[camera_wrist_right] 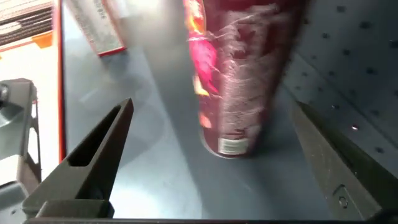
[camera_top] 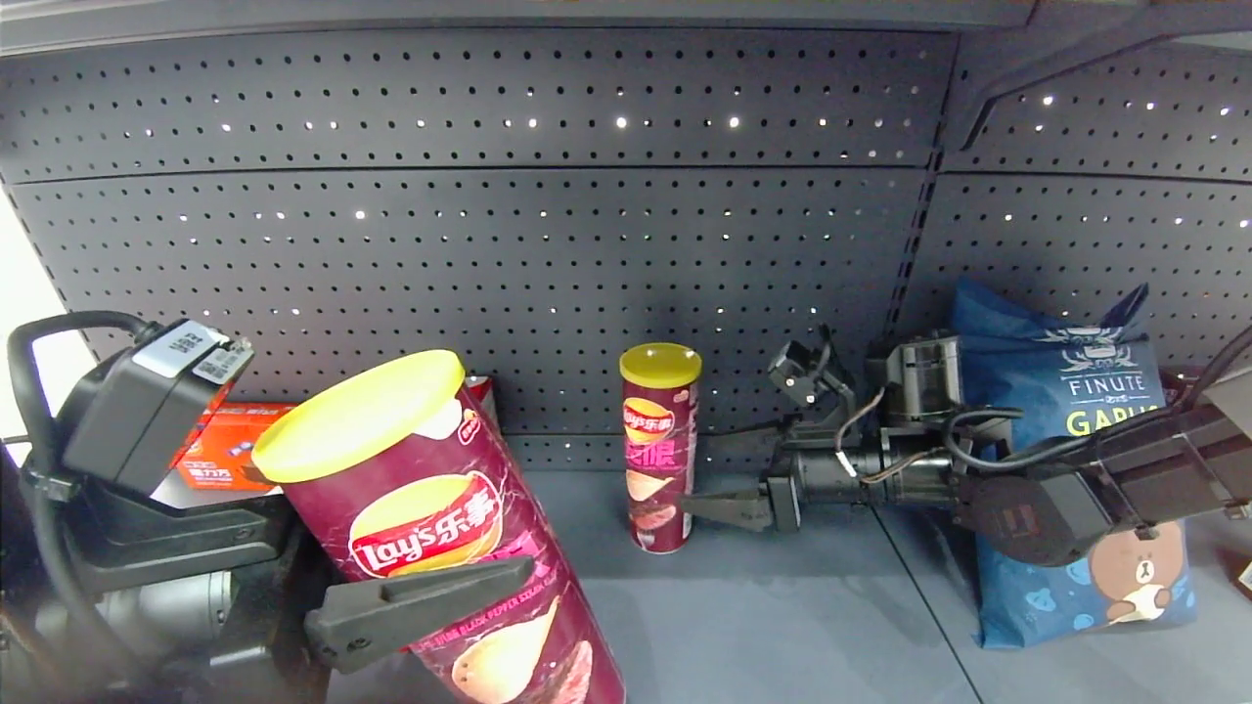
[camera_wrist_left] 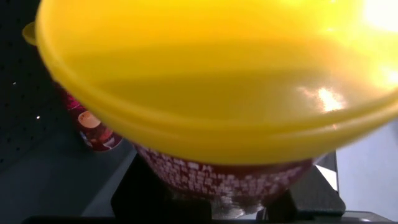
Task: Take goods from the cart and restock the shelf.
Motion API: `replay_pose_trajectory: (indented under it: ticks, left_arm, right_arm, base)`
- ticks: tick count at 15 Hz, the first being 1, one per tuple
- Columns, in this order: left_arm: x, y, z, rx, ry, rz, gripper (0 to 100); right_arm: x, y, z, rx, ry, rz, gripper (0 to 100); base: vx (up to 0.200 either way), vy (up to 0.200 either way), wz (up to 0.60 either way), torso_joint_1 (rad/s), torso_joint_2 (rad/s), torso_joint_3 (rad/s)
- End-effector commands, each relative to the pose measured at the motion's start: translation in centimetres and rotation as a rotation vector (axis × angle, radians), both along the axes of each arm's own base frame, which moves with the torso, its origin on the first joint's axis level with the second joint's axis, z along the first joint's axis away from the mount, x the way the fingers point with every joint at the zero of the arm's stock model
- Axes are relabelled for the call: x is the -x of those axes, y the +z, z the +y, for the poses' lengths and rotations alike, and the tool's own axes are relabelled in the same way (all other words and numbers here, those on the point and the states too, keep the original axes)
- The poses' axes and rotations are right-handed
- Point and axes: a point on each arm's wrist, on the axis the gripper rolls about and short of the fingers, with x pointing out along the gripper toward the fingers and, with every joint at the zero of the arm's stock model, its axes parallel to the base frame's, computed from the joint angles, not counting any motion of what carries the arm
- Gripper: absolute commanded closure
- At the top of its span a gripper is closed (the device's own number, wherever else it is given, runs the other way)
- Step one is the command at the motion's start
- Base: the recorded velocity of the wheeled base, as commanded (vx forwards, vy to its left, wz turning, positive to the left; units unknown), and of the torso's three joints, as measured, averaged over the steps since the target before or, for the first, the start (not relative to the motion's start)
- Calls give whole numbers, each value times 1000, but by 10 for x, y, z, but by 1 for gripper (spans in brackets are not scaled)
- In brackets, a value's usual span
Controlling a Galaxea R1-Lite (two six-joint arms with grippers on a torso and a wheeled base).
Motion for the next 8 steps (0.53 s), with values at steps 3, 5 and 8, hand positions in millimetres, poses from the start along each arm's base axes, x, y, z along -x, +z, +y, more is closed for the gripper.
replay_pose_trajectory:
  ticks: [3, 5, 8]
  left_arm:
    - [0, -1, 0, -2, 0, 4, 100]
    - [0, -1, 0, -2, 1, 4, 100]
    - [0, -1, 0, -2, 0, 4, 100]
  right_arm:
    - [-14, -7, 5, 1, -6, 1, 0]
    - [-17, -15, 10, 9, 1, 15, 0]
    - [-26, -20, 18, 7, 9, 15, 0]
  base:
    - [0, 0, 0, 0, 0, 0]
    - [0, 0, 0, 0, 0, 0]
    - [0, 0, 0, 0, 0, 0]
